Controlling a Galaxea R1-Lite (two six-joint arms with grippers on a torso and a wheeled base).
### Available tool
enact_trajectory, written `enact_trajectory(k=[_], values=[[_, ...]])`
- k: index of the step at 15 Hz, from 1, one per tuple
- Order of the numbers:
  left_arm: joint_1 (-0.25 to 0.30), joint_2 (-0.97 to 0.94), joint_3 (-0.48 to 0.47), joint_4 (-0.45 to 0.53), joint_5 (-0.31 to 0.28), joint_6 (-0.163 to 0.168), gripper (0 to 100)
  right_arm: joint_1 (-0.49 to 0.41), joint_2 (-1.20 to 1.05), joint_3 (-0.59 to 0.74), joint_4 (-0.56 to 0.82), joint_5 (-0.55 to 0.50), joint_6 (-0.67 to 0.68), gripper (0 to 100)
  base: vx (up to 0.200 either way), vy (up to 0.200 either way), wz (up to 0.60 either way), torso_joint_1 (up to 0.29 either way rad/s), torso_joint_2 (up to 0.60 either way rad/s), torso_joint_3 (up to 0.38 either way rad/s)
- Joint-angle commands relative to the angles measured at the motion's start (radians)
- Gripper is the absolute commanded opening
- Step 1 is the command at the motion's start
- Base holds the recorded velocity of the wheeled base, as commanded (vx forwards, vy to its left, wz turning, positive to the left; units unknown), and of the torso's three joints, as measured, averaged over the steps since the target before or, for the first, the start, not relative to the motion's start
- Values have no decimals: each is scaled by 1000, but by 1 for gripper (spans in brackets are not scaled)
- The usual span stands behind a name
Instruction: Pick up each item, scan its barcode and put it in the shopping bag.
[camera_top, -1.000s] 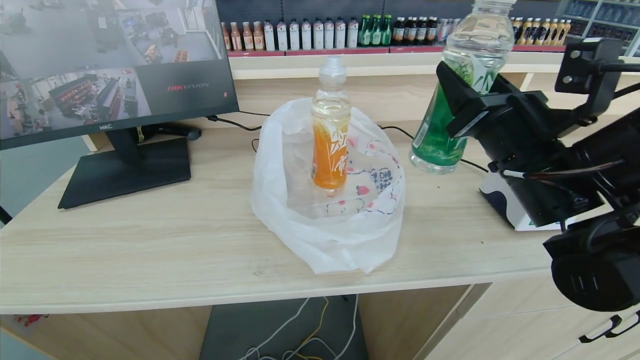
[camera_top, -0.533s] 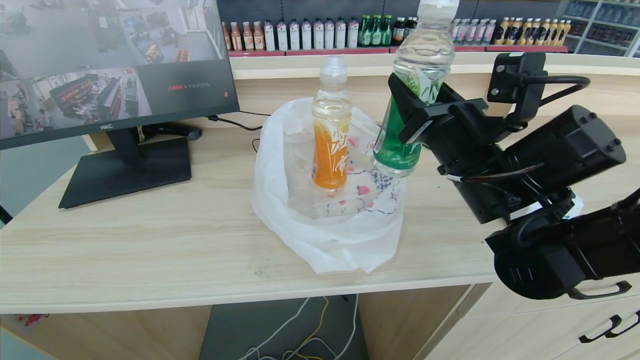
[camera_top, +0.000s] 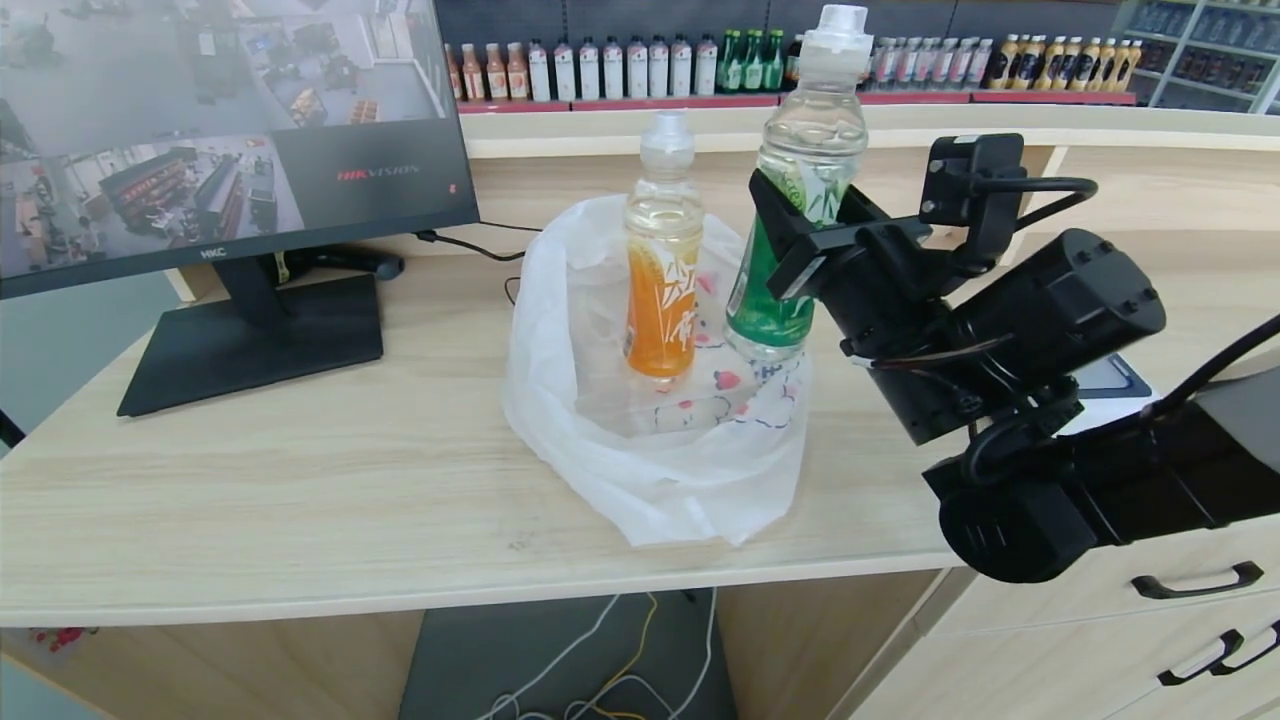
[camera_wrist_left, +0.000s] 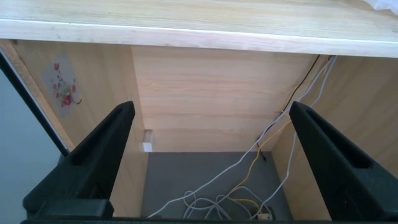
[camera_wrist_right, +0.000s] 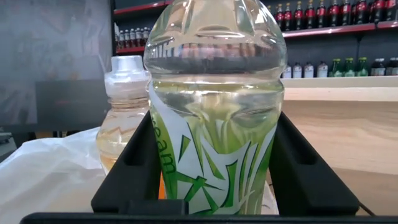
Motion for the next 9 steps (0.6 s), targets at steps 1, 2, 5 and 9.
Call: enact_trajectory(k=[1, 2, 5, 9], values=[[1, 0, 0, 0, 0, 0, 100, -7, 52, -30, -1, 0, 3, 0, 0, 0, 0, 0, 0, 0], [-1, 0, 0, 0, 0, 0, 100, -12, 66, -31, -1, 0, 2, 0, 0, 0, 0, 0, 0, 0], [1, 0, 0, 0, 0, 0, 100, -30, 106, -53, -1, 0, 5, 0, 0, 0, 0, 0, 0, 0], [1, 0, 0, 0, 0, 0, 100, -36, 132, -62, -1, 0, 5, 0, 0, 0, 0, 0, 0, 0]])
